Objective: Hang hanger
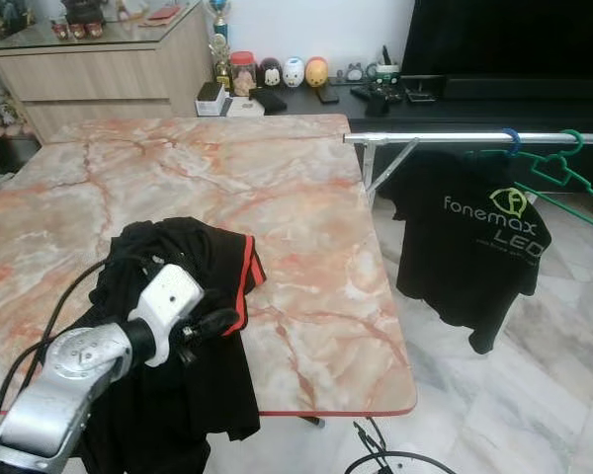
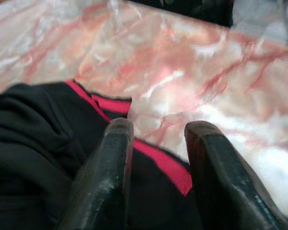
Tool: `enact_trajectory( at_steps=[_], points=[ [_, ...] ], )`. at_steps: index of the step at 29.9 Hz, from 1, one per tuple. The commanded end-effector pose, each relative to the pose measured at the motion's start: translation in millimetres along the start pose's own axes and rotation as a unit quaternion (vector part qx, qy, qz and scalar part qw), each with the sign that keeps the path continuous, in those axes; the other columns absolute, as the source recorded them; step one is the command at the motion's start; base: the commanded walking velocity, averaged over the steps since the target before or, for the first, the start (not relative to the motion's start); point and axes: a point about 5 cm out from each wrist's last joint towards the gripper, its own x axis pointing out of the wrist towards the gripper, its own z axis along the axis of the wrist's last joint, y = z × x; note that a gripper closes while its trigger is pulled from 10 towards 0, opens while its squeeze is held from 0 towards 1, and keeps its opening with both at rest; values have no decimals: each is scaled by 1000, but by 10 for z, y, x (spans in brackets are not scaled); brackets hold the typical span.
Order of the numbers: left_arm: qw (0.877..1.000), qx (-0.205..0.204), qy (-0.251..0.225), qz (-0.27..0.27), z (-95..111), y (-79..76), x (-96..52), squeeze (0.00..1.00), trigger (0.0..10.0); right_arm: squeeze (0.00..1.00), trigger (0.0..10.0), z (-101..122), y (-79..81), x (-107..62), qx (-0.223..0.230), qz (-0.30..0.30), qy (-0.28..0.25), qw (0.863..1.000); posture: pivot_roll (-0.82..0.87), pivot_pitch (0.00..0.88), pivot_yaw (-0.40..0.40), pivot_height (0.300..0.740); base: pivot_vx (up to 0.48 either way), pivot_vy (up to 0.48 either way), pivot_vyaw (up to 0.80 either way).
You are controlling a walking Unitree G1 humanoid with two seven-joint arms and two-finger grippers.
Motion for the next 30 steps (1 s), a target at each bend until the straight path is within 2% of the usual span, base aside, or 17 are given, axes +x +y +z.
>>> enact_trajectory(
  at_steps=[1, 3, 4, 6, 7, 8, 10, 11, 16, 20, 25, 27, 30],
  points=[
    [1000, -10, -20, -2, 96, 11, -72, 1000, 10000, 0, 10000, 20, 7, 1, 0, 2, -6, 1000, 22, 0, 15, 740, 0, 0, 0],
    [997, -37, -58, 23, 177, 57, -116, 1000, 10000, 0, 10000, 21, 4, 1, 1, 1, -7, 1000, 25, 2, 13, 740, 0, 0, 0],
    [989, -70, -97, 84, 213, 165, -144, 1000, 10000, 0, 10000, 24, 2, 1, 3, 0, -9, 1000, 25, 2, 13, 740, 0, 0, 0],
    [980, -81, -111, 143, 191, 253, -148, 1000, 10000, 0, 10000, 28, -2, 0, 5, -1, -11, 1000, 29, 3, 11, 740, 0, 0, 0],
    [973, -85, -116, 182, 159, 293, -147, 239, 10000, 0, 10000, 29, -3, 0, 5, -1, -12, 1000, 29, 3, 11, 740, 0, 0, 0],
    [957, -100, -115, 245, 58, 322, -126, 0, 10000, 0, 10000, 32, -7, 0, 4, -2, -13, 1000, 24, 1, 11, 740, 0, 0, 0],
    [949, -111, -106, 276, -42, 282, -87, 0, 10000, 0, 10000, 39, -11, 0, 3, -2, -17, 1000, 20, 0, 9, 740, 0, 0, 0],
    [945, -122, -101, 286, -129, 197, -29, 0, 10000, 0, 10000, 46, -12, -2, 14, -5, -25, 1000, 18, 0, 9, 740, 0, 0, 0],
    [941, -128, -103, 294, -175, 113, -13, 0, 10000, 0, 10000, 47, -17, -6, 33, -13, -36, 999, 5, 0, 5, 740, 0, 0, 0],
    [951, -98, -82, 280, -227, 84, -165, 0, 10000, 0, 10000, 43, -29, -8, 36, -17, -37, 999, 24, 0, -2, 740, 0, 0, 0],
    [949, -91, -68, 293, -349, 6, -276, 0, 10000, 0, 10000, 47, -48, -9, 34, -19, -39, 998, 20, 0, -12, 740, 0, 0, 0],
    [953, -82, -58, 287, -408, -67, -324, 0, 10000, 0, 10000, 46, -61, -12, 49, -25, -46, 997, 17, 0, -29, 740, 0, 0, 0],
    [951, -85, -58, 291, -436, -105, -326, 0, 10000, 0, 10000, 34, -94, -16, 65, -33, -48, 996, 34, 0, -43, 740, 0, 0, 0]
  ],
)
